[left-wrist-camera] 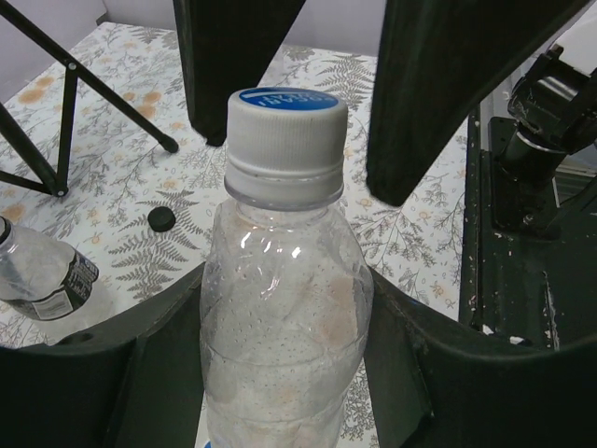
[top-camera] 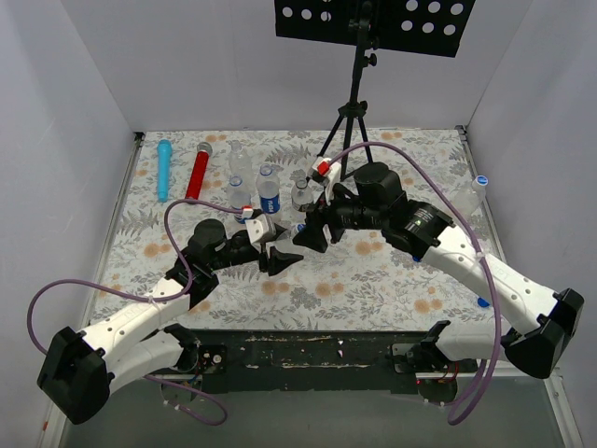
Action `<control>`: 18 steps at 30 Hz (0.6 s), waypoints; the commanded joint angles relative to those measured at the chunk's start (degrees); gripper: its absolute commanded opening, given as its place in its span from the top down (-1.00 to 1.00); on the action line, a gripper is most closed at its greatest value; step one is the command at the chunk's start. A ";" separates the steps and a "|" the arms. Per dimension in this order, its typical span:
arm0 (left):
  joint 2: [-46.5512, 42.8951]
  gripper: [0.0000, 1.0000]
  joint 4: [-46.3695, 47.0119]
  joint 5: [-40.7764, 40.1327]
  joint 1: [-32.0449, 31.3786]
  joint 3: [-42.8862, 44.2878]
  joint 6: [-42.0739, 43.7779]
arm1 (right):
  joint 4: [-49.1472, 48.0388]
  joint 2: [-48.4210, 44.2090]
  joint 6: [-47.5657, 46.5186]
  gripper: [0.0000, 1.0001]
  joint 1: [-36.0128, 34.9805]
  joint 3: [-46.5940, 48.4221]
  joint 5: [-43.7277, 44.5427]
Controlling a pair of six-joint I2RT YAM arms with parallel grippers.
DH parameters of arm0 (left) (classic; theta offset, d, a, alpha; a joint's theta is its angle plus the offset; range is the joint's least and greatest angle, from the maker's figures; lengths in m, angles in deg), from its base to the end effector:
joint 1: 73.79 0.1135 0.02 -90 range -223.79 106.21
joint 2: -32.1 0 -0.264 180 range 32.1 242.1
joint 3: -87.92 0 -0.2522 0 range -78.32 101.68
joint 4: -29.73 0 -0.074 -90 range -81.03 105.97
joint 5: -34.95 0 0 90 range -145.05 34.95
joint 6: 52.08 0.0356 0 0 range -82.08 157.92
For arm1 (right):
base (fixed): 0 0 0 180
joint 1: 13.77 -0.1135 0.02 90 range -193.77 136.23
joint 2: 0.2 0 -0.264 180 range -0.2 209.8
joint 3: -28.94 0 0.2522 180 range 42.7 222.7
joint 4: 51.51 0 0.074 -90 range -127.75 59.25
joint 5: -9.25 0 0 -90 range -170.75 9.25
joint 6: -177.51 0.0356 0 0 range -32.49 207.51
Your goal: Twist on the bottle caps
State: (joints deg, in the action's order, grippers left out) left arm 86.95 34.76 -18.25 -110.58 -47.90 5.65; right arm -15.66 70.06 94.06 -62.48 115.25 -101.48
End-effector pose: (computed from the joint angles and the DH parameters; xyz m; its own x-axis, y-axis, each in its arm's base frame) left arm 0.1617 -0.1476 0.2726 -0.5775 -0.1020 -0.8100 0.7671 0.2718 -0.5811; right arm 0.1714 0.2143 0.3954 -0.3273 -0.2110 -0.9211 -0.8910 0.3935 0.2264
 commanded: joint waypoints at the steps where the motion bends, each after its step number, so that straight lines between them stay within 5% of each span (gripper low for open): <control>1: -0.45 0.92 2.40 2.49 0.50 0.79 -1.48 | -2.22 0.67 -1.36 -0.38 0.11 -0.92 0.34; 13: -0.36 0.75 1.78 2.23 0.58 1.23 -1.65 | -2.14 0.84 -2.68 0.89 0.19 -0.13 0.95; 18: -1.50 -0.38 2.75 -2.07 0.67 0.70 -3.15 | 2.33 1.20 -4.69 0.97 0.19 2.49 4.90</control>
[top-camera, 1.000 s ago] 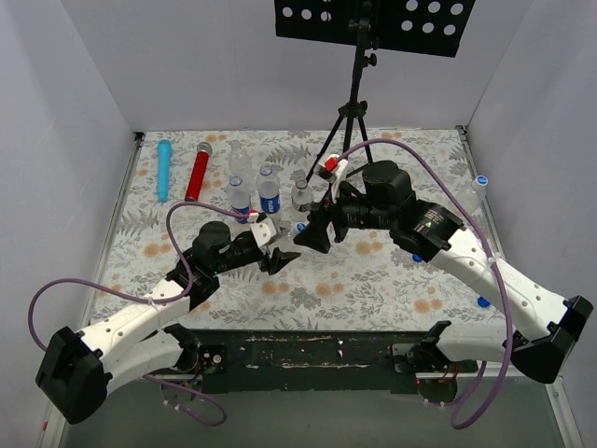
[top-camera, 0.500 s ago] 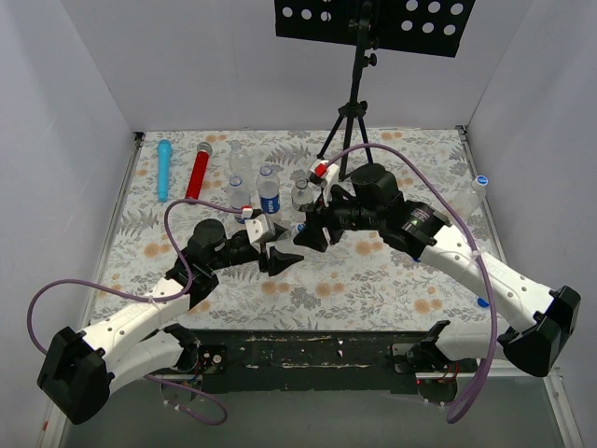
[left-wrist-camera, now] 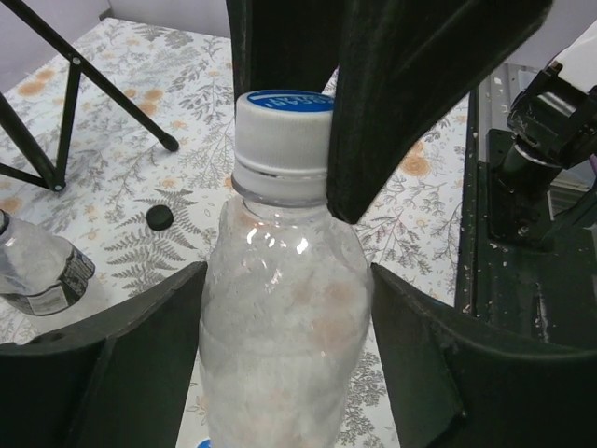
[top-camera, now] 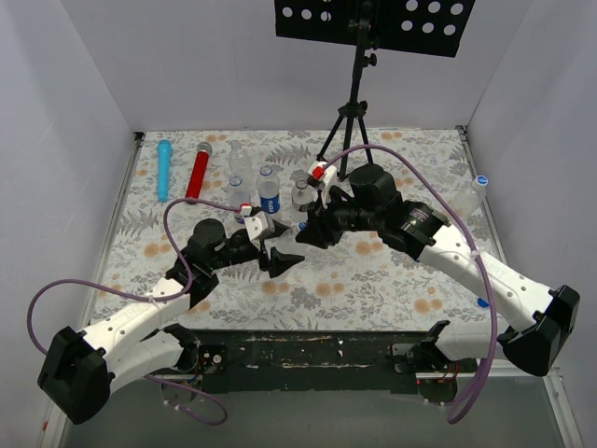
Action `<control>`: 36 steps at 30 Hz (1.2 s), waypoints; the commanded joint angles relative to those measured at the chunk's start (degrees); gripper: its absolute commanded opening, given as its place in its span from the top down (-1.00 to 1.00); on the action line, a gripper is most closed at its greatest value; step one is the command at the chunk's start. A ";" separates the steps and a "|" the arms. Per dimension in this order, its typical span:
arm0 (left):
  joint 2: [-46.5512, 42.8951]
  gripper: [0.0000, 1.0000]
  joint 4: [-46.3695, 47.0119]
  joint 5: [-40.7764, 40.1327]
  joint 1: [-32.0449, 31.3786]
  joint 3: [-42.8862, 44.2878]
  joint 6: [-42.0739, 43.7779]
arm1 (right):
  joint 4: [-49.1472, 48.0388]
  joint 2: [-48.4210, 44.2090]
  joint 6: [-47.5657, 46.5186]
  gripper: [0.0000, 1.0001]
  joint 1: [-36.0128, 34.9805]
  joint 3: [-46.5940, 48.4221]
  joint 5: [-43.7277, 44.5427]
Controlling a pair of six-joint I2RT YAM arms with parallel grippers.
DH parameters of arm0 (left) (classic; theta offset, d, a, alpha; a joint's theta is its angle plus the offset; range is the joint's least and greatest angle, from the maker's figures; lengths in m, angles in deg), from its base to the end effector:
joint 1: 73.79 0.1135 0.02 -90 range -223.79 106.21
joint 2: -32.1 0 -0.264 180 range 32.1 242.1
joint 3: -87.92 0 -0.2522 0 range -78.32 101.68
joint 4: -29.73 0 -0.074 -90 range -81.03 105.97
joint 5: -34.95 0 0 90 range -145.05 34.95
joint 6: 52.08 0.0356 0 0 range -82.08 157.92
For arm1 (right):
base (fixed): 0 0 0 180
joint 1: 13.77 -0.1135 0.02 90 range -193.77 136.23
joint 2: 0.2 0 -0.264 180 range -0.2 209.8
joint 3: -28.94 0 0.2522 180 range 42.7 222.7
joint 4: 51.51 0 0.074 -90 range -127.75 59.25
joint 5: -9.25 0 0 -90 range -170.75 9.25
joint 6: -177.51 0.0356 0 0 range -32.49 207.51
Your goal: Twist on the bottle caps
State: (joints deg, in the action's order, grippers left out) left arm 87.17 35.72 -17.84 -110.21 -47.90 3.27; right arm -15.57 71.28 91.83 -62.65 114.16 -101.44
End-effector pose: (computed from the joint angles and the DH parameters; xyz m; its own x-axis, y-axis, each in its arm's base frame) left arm 0.1630 -0.1470 0.2736 -0.6010 -0.1193 -0.7903 0.7487 0.2618 -0.6090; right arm 0.1750 0.2196 0.3832 -0.3171 -0.2561 -0.9132 -0.8985 0.3892 0.2029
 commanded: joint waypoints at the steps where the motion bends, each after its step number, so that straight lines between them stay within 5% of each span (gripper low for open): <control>1: -2.15 -0.54 1.87 -3.97 0.21 0.61 -1.03 | 4.09 0.41 -3.08 0.97 0.54 4.55 6.78; 5: -3.82 -0.96 2.22 -11.96 0.48 0.61 -3.05 | 13.05 2.08 -4.14 0.97 3.43 8.86 13.38; 12: -10.93 -0.96 4.42 -33.57 3.28 -0.79 -9.89 | 19.13 2.52 -5.90 0.97 15.11 10.63 26.04; 19: -16.74 -0.96 2.57 -58.11 13.47 -0.97 -11.40 | 14.66 3.39 -6.43 0.97 31.63 8.70 30.18; 27: -17.63 -0.96 3.37 -60.15 16.12 -1.41 -9.12 | 6.22 6.73 -5.46 0.97 42.90 7.90 27.11; 36: -17.98 -0.96 4.25 -59.53 16.12 -2.03 -7.80 | 2.70 11.13 -5.37 0.97 44.40 4.40 29.04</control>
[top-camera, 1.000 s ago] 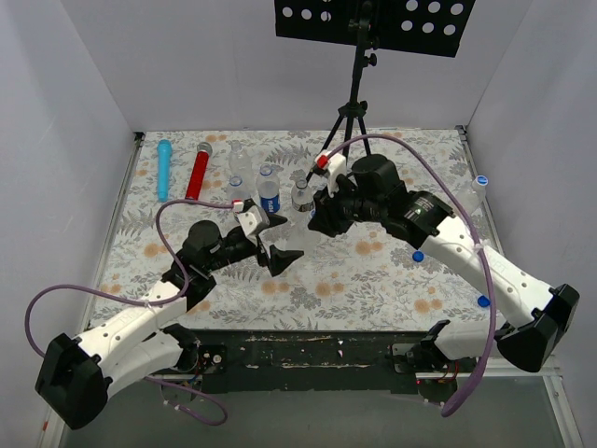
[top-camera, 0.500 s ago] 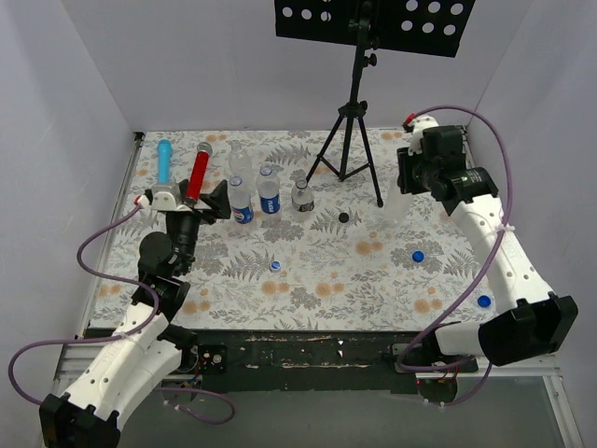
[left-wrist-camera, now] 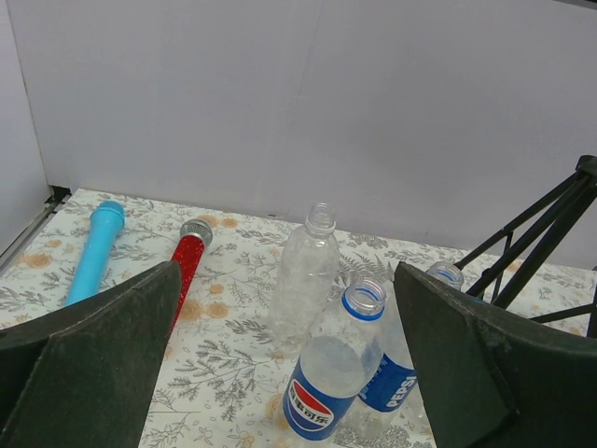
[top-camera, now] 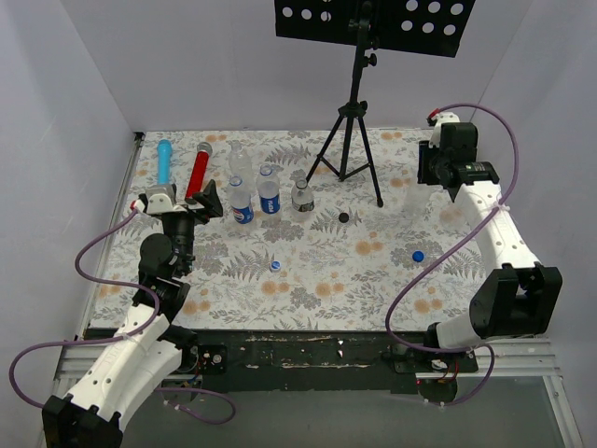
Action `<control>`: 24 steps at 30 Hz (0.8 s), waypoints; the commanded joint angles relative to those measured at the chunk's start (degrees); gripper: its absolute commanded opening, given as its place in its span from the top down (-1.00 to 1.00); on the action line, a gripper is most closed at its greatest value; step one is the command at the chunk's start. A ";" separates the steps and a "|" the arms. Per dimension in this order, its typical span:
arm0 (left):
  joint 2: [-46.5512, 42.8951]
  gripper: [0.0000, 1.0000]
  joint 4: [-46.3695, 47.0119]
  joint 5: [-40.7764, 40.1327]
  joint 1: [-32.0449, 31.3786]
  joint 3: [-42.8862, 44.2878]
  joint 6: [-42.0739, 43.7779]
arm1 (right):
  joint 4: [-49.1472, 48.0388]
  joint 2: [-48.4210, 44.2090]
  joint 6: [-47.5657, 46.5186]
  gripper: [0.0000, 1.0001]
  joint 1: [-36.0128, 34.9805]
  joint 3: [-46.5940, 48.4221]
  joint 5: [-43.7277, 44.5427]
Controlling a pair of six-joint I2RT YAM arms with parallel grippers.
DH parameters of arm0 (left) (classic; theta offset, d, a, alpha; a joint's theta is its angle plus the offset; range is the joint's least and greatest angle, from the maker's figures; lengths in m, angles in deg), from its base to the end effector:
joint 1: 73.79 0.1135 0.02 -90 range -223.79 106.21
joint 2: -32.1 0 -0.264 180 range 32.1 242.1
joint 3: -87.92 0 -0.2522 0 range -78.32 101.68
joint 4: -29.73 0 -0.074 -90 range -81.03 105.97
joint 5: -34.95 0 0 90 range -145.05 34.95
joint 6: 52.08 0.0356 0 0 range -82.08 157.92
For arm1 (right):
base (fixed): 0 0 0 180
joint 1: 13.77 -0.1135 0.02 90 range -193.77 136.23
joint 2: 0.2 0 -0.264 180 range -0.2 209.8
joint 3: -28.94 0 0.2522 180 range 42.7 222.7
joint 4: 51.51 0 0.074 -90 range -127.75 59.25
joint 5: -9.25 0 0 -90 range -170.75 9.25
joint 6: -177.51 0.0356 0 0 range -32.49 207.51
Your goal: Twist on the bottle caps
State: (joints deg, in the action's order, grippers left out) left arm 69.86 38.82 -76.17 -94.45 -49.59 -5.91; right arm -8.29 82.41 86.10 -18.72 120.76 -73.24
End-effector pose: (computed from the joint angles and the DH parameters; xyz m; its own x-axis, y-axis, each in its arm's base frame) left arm 0.1605 -0.0468 0.3216 0.1600 -0.7507 -0.6409 0.1560 0.6604 -0.7346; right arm 0.3248 0.0235 0.3545 -0.5576 -0.0728 -0.8269 0.0087 0.9956 -0.0935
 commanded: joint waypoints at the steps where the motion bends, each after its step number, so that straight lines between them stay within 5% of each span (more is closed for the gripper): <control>1: -0.76 -0.96 1.23 -1.11 0.36 -0.34 1.56 | -5.01 0.10 0.44 0.97 0.64 -2.82 0.49; 8: -0.67 -0.96 1.58 0.12 0.36 -0.61 1.65 | -5.11 1.42 0.97 0.67 1.35 -4.50 0.14; 16: -0.49 -0.96 2.02 0.73 0.36 -0.87 1.73 | -4.75 0.80 2.73 -0.05 1.87 -4.67 -0.83; 24: -0.32 -0.96 1.93 1.00 0.28 -0.96 1.82 | -4.58 -0.25 3.25 -0.50 2.14 -3.80 -0.74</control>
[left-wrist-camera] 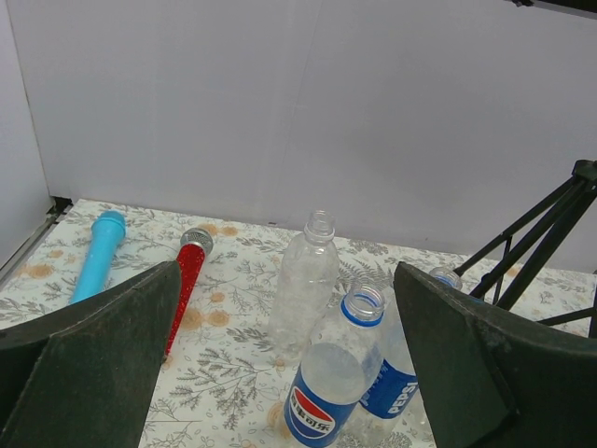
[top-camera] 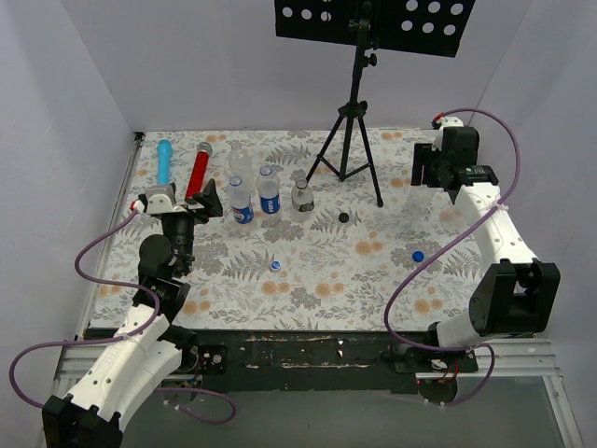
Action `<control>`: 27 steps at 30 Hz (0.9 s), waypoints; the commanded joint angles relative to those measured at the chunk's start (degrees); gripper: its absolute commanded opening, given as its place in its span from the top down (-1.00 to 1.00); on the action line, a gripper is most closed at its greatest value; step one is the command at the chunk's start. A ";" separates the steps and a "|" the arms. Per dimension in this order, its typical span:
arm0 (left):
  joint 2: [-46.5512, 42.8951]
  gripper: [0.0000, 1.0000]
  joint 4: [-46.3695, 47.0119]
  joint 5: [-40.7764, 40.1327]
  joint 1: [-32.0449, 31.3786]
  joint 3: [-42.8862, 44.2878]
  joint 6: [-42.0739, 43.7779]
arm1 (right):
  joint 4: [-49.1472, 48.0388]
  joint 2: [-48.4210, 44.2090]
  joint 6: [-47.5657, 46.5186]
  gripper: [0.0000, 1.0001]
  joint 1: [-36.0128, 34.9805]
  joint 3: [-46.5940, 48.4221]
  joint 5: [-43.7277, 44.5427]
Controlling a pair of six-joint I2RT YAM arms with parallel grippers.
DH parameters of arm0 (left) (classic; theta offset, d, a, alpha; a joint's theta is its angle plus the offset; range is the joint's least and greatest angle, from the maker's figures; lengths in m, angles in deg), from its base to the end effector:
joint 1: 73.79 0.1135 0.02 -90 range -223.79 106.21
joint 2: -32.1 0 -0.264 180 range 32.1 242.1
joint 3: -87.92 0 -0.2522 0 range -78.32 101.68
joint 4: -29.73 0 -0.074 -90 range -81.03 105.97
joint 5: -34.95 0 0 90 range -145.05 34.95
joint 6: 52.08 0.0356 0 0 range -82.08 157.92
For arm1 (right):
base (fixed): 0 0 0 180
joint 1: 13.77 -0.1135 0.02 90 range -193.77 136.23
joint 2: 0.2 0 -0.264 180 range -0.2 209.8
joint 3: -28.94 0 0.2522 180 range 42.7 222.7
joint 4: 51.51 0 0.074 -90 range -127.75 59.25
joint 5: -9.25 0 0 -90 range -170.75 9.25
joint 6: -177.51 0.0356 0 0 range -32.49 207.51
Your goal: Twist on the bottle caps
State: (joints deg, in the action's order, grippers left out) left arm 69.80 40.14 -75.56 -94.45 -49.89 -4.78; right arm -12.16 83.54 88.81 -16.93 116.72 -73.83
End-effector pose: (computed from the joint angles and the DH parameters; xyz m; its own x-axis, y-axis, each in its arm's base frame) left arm 0.1600 -0.0470 0.3223 0.1676 -0.7420 -0.6491 0.1732 0.6703 -0.7216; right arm 0.3317 0.0140 0.3305 -0.5760 -0.0092 -0.8174 0.0565 0.9971 -0.0511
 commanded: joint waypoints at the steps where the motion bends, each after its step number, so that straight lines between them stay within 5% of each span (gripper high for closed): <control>1: -0.25 -0.96 0.62 0.47 0.36 -0.65 0.86 | -0.71 -1.65 0.55 -0.54 0.35 0.42 -0.15; 10: -0.16 -0.96 1.50 1.62 0.36 -1.18 2.18 | 0.96 -6.31 3.62 -0.73 0.43 2.01 1.71; 14: 0.28 -0.96 1.07 2.40 0.36 -0.74 1.22 | -2.98 -13.06 3.36 -0.78 0.26 0.26 -9.51; 19: 1.50 -0.96 0.28 5.21 0.36 0.05 0.07 | -23.79 -27.47 2.29 -0.80 0.35 -15.98 -29.92; 27: 4.06 -0.96 -7.11 8.64 0.36 4.27 -1.87 | -24.97 -30.04 6.87 -0.82 -3.07 -20.13 -38.39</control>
State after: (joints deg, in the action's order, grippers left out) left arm 73.95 36.42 -69.14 -94.45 -48.84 -5.50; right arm -32.53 53.49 93.45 -17.78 99.93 -106.14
